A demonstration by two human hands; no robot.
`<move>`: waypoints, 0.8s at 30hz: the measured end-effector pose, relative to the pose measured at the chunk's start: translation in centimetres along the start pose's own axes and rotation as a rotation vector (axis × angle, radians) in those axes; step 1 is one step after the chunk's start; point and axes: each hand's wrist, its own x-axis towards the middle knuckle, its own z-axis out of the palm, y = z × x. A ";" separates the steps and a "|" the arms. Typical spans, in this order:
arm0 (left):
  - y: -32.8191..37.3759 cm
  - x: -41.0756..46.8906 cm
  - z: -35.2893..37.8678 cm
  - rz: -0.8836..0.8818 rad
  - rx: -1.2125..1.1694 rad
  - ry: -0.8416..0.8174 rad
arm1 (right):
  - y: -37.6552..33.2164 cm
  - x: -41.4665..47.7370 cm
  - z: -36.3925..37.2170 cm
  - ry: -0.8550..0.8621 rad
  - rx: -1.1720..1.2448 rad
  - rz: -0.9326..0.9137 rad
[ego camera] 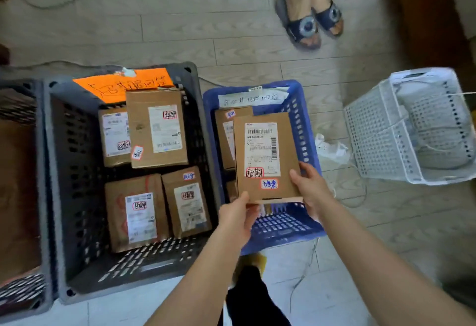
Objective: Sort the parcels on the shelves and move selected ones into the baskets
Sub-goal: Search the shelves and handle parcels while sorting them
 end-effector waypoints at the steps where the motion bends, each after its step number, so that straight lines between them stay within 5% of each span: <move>1: 0.3 1.8 1.0 -0.003 -0.023 0.017 | 0.2 2.1 0.3 0.004 -0.017 -0.005; 11: 3.6 18.3 6.1 0.165 -0.140 0.389 | 4.0 19.6 7.7 -0.053 -0.216 -0.088; 17: 4.7 17.6 5.5 0.113 -0.170 0.300 | 3.3 19.0 7.9 -0.060 -0.295 -0.023; 24: 5.3 5.4 2.9 0.239 0.110 0.143 | -3.8 7.0 6.7 -0.082 -0.372 -0.058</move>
